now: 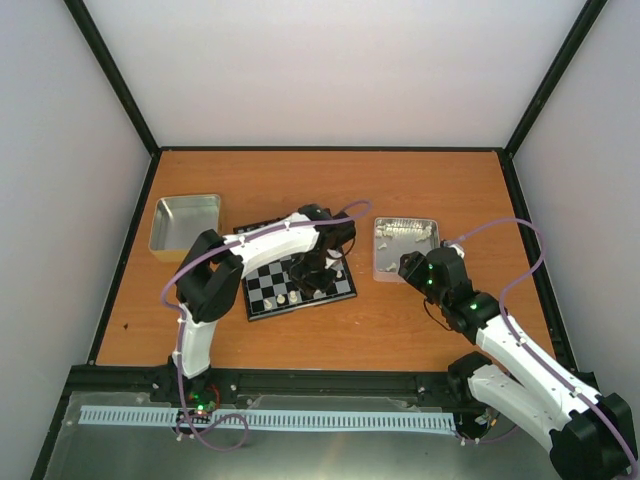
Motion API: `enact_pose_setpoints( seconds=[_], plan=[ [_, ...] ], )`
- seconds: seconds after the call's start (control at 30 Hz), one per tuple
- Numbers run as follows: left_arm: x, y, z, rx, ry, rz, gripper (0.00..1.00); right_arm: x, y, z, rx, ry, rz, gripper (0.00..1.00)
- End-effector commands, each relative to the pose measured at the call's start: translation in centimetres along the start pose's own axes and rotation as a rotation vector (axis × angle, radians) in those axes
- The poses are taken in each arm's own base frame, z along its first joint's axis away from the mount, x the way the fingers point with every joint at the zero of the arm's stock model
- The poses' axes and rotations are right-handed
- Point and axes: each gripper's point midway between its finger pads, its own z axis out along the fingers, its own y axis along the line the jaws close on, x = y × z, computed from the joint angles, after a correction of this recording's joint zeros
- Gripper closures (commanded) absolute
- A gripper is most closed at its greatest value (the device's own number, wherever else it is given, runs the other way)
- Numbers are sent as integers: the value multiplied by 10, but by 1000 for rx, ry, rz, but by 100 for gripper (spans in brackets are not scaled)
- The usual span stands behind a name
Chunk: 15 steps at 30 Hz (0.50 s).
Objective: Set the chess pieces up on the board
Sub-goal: Place the chess piece on the chessboard.
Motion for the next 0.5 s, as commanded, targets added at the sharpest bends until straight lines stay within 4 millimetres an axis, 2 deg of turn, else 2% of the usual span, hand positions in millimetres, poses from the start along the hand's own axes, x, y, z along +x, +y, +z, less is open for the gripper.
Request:
enact_pose_setpoints(
  seconds=[0.0, 0.3, 0.47],
  plan=[
    [12, -3, 9, -3, 45, 22, 98, -5, -4, 0, 5, -32, 7, 31],
    [-3, -14, 4, 39, 13, 37, 98, -4, -4, 1, 2, -27, 8, 31],
    [-2, -14, 4, 34, 14, 33, 98, -5, -4, -1, 2, -34, 6, 31]
  ],
)
